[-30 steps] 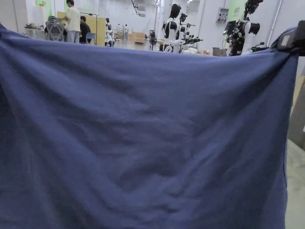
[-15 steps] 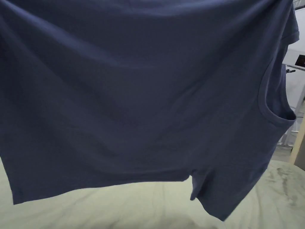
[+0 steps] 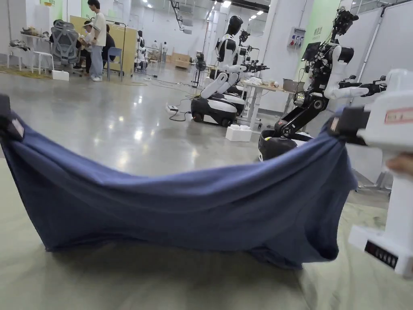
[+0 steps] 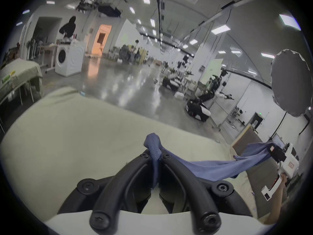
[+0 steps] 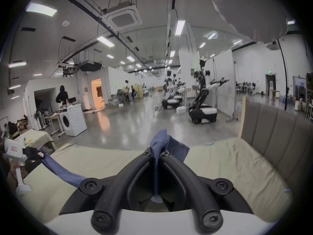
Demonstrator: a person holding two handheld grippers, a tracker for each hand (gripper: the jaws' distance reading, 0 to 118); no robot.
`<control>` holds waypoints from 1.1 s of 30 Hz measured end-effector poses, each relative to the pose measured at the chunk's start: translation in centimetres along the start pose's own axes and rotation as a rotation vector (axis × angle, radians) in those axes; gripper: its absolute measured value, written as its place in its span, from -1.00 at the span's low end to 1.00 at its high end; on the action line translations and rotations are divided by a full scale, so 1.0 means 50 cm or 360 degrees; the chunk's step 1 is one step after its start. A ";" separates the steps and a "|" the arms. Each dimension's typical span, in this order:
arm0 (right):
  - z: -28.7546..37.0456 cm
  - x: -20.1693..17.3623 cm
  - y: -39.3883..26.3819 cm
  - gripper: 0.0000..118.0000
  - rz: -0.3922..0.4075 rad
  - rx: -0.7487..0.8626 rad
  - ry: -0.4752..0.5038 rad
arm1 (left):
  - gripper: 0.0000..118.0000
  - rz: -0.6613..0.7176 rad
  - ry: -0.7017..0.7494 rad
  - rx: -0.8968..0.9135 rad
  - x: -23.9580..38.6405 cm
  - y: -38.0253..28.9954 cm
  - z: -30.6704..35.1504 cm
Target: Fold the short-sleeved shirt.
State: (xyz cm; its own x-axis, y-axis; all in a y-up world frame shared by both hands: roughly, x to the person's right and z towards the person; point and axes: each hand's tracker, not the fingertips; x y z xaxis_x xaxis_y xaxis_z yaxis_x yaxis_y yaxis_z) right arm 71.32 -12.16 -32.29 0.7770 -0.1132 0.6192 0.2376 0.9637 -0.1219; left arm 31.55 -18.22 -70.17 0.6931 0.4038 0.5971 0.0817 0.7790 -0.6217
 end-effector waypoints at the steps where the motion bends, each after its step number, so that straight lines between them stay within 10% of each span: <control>1: 0.011 0.001 -0.034 -0.92 0.0027 -0.0059 0.0007 | -0.88 -0.0010 0.0010 -0.0026 -0.009 -0.026 0.000; 11: 0.205 0.026 -0.313 -0.92 0.0067 -0.0413 0.0051 | -0.88 -0.0028 0.0003 -0.0248 -0.069 -0.313 0.145; 33: 0.819 0.046 -0.623 -0.92 -0.0300 -0.0592 -0.0197 | -0.88 0.0085 0.0032 -0.0315 -0.153 -0.682 0.675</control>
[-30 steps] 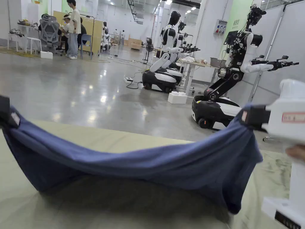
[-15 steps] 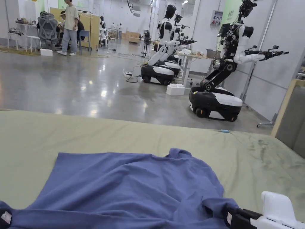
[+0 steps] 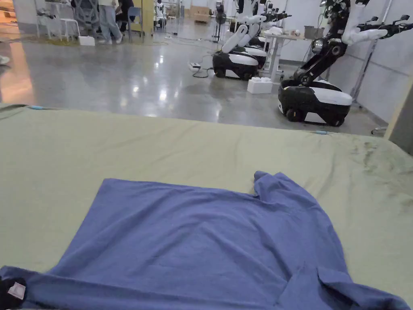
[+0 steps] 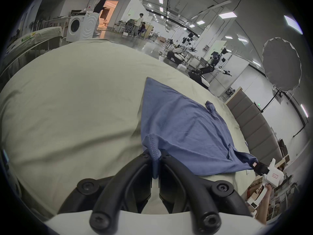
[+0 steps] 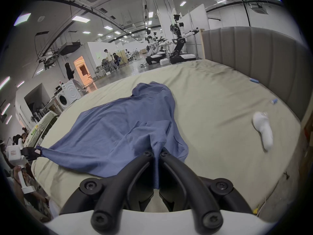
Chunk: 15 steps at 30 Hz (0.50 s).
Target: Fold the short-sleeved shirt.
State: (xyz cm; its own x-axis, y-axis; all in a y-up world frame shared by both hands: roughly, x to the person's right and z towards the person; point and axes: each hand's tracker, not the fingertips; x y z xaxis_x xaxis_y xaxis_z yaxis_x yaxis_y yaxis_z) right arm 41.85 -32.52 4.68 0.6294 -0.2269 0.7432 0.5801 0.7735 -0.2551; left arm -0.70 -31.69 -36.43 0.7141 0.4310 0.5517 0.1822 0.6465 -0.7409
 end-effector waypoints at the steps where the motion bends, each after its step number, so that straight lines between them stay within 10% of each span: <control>1: 0.013 0.005 -0.017 -0.92 0.0000 -0.0034 -0.0029 | -0.88 0.0017 0.0006 -0.0011 -0.010 -0.018 0.010; 15: 0.017 0.016 -0.142 -0.91 0.0207 -0.0336 -0.0203 | -0.88 -0.0039 0.0228 -0.0294 -0.055 -0.132 -0.015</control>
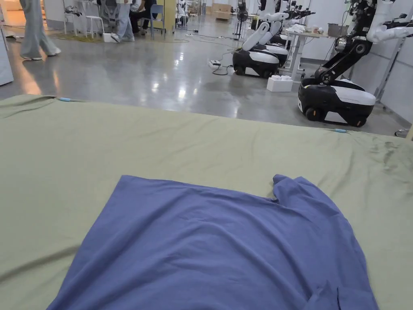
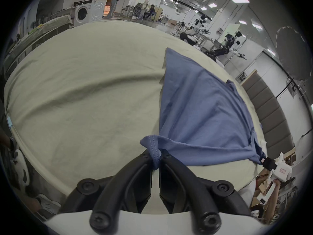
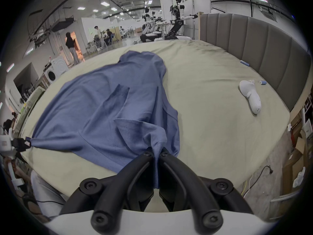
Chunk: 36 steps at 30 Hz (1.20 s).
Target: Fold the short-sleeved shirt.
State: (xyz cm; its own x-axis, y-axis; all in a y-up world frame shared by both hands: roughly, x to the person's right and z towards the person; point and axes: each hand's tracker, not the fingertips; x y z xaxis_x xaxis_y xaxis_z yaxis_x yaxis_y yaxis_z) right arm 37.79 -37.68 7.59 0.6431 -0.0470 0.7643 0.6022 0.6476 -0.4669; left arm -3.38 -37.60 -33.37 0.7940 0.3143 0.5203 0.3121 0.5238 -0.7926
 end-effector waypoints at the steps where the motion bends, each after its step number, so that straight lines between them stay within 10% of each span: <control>1: -0.009 -0.004 -0.003 -0.81 0.0043 -0.0029 -0.0005 | -0.87 -0.0010 -0.0003 -0.0016 -0.001 0.002 -0.007; 6: 0.000 -0.014 0.015 0.30 0.0059 0.0027 0.0036 | 0.16 0.0145 -0.0163 0.0117 -0.009 0.003 0.049; 11: 0.096 0.007 0.038 0.68 0.0041 0.0264 0.0042 | 0.31 0.0195 -0.0211 0.0440 0.012 -0.036 0.178; 13: 0.116 0.005 0.030 0.27 0.0050 0.0225 0.0070 | -0.71 0.0239 -0.0271 0.0336 0.016 -0.058 0.183; 15: 0.114 -0.006 0.013 -0.96 0.0036 0.0220 0.0080 | -1.00 0.0300 -0.0299 0.0252 0.008 -0.081 0.163; 20: 0.102 0.000 -0.013 -0.96 -0.0042 0.0150 0.0137 | -1.00 0.0180 -0.0136 0.0212 -0.016 -0.092 0.113; 22: 0.102 0.008 -0.014 -0.96 -0.0065 0.0141 0.0152 | -0.49 0.0128 -0.0031 0.0300 -0.024 -0.079 0.098; 24: 0.102 0.001 -0.012 -0.96 -0.0089 0.0134 0.0161 | 0.75 0.0012 0.0059 0.0325 -0.009 -0.064 0.082; 26: 0.103 0.010 -0.009 -0.96 -0.0111 0.0133 0.0152 | 0.76 -0.0102 -0.0031 0.0251 -0.003 -0.054 0.049; 28: 0.099 0.010 -0.006 -0.96 -0.0131 0.0126 0.0138 | 0.66 -0.0153 -0.0011 0.0096 0.014 -0.036 0.008; 29: 0.098 0.015 -0.004 -0.96 -0.0140 0.0121 0.0131 | 0.30 -0.0166 0.0013 0.0027 0.017 -0.028 -0.014; 30: 0.096 0.019 -0.003 -0.96 -0.0153 0.0114 0.0123 | -0.65 -0.0165 0.0011 -0.0004 0.015 -0.020 -0.035; 31: 0.094 0.014 0.000 -0.96 -0.0163 0.0108 0.0111 | -0.90 -0.0134 0.0042 -0.0010 0.014 -0.014 -0.053; 36: 0.068 0.013 0.002 -0.10 -0.0059 0.0070 -0.0029 | -0.90 0.0013 -0.0045 0.0001 0.025 0.000 -0.036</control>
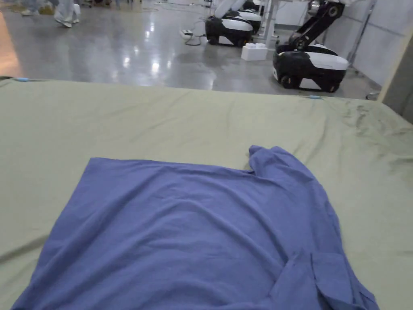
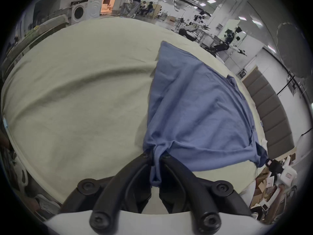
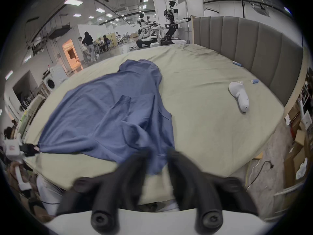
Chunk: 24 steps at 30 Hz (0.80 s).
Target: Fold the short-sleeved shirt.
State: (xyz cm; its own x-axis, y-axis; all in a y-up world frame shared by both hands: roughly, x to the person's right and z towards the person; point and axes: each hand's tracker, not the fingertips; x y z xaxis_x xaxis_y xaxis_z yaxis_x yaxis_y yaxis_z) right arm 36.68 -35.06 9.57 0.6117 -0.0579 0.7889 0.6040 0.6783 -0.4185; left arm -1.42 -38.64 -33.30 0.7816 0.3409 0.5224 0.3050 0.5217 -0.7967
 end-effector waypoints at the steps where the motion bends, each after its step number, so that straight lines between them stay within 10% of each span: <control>1: -0.008 -0.004 0.000 -0.10 0.0025 -0.0029 0.0027 | -0.90 -0.0029 0.0001 0.0009 0.003 0.000 0.002; 3: -0.022 -0.012 -0.002 0.60 0.0052 -0.0102 0.0089 | -0.90 -0.0055 0.0048 -0.0026 0.002 0.005 -0.003; 6: -0.055 -0.020 -0.003 0.60 0.0032 -0.0116 0.0071 | -0.90 -0.0014 0.0016 -0.0045 0.000 0.003 -0.005; 8: -0.077 -0.023 -0.008 0.37 0.0071 -0.0187 -0.0058 | -0.90 0.0020 0.0002 -0.0049 -0.001 0.005 -0.004; 10: -0.074 -0.027 -0.004 -0.81 0.0010 -0.0089 0.0107 | -0.90 0.0028 0.0000 -0.0054 0.002 0.008 -0.003; 24: -0.107 -0.031 0.226 -0.81 0.0027 0.0140 0.0081 | -0.91 0.0077 -0.0156 0.0223 0.055 0.249 -0.043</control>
State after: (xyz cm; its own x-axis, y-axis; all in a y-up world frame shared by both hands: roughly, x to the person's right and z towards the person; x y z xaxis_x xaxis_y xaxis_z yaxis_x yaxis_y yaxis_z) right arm 45.28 -31.21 1.21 0.6479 -0.0817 0.7573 0.5475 0.7412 -0.3885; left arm 5.67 -32.88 -42.42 0.7345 0.4394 0.5171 0.1841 0.6045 -0.7750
